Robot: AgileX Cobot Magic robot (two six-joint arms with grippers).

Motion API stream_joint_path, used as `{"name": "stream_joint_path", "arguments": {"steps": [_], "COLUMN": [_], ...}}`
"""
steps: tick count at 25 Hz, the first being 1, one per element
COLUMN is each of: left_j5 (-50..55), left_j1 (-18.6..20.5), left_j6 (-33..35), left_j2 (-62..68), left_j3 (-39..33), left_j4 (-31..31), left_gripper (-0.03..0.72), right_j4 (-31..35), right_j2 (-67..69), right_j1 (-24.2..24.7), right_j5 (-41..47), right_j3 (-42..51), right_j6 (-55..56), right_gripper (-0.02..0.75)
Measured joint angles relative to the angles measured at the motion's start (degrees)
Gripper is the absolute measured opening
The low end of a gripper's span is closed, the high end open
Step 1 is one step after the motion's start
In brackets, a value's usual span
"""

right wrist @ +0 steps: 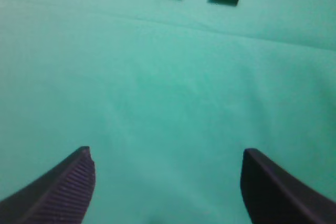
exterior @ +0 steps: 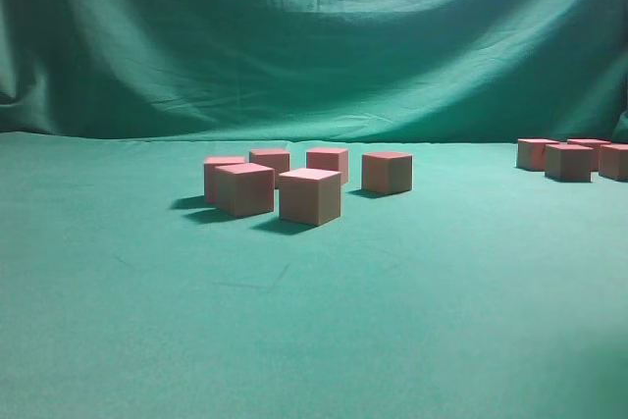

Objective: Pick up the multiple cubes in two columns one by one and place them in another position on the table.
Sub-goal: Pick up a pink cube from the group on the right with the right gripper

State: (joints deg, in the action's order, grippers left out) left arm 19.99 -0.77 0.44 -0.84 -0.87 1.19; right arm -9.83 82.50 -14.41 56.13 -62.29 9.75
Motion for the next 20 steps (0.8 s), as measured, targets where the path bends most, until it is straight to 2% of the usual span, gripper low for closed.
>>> {"name": "stream_joint_path", "arguments": {"steps": [10, 20], "left_j5": [0.0, 0.0], "left_j1": [0.0, 0.0], "left_j6": [0.0, 0.0], "left_j2": [0.0, 0.0], "left_j3": [0.0, 0.0], "left_j4": [0.0, 0.0], "left_gripper": [0.0, 0.0], "right_j4": [1.1, 2.3], "right_j2": [8.2, 10.5], "right_j1": [0.7, 2.1], "right_j5": [-7.6, -13.1], "right_j3": [0.1, -2.1], "right_j6": [0.0, 2.2], "right_gripper": [0.561, 0.561]}}
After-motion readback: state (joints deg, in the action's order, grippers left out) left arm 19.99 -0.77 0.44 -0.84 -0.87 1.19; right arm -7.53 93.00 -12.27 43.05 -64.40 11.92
